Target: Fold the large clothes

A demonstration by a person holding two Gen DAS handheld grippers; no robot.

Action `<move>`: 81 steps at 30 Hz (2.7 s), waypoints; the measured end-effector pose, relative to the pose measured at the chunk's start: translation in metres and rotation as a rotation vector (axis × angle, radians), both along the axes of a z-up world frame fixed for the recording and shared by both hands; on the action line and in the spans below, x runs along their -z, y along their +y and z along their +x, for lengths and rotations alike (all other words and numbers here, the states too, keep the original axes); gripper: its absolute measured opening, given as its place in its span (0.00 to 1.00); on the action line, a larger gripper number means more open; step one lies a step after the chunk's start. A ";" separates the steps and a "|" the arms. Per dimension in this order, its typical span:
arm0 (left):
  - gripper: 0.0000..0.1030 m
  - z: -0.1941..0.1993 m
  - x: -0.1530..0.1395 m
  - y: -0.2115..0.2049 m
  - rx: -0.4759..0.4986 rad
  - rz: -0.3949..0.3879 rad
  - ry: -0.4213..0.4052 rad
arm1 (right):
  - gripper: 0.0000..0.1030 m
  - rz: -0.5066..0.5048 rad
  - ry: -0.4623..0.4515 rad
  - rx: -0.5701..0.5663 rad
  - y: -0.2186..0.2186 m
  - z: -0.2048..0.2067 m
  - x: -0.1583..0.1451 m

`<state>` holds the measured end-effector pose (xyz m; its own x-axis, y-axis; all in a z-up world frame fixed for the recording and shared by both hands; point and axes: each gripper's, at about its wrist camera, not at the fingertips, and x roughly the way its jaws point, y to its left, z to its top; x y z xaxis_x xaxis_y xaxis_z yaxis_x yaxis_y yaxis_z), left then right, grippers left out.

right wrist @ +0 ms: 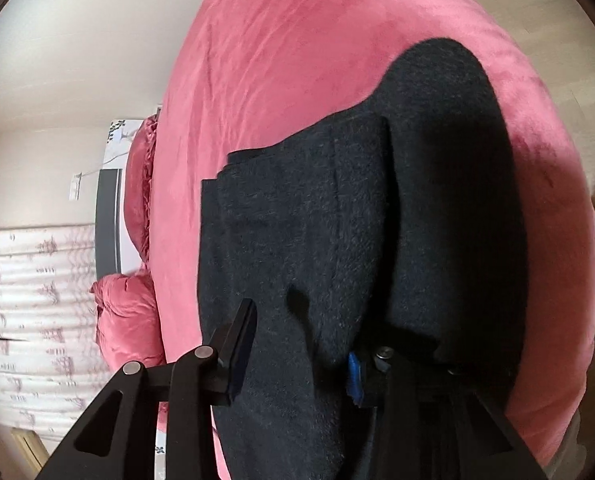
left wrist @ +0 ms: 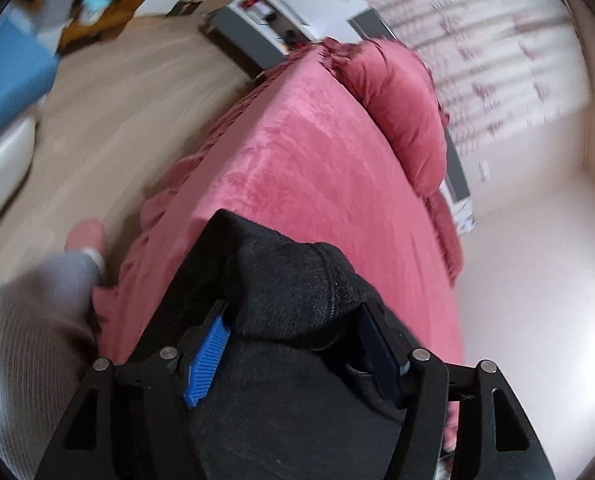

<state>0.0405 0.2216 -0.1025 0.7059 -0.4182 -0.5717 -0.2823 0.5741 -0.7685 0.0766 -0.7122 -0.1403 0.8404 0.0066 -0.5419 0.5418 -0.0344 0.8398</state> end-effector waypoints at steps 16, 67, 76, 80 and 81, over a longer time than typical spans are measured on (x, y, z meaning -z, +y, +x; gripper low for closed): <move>0.84 -0.027 -0.001 0.001 -0.005 -0.306 0.039 | 0.27 -0.163 0.085 -0.052 0.016 -0.003 -0.005; 0.76 -0.032 0.038 0.037 -0.112 -0.479 0.174 | 0.26 -0.199 0.212 -0.194 -0.030 -0.039 -0.033; 0.19 -0.016 0.032 0.028 -0.118 -0.447 0.249 | 0.06 -0.284 0.159 -0.269 -0.023 -0.010 -0.087; 0.17 -0.021 0.002 0.034 -0.085 -0.522 0.191 | 0.05 -0.386 0.055 -0.334 -0.019 -0.003 -0.152; 0.17 -0.024 -0.001 0.036 -0.085 -0.531 0.186 | 0.05 -0.410 0.026 -0.337 -0.019 -0.008 -0.165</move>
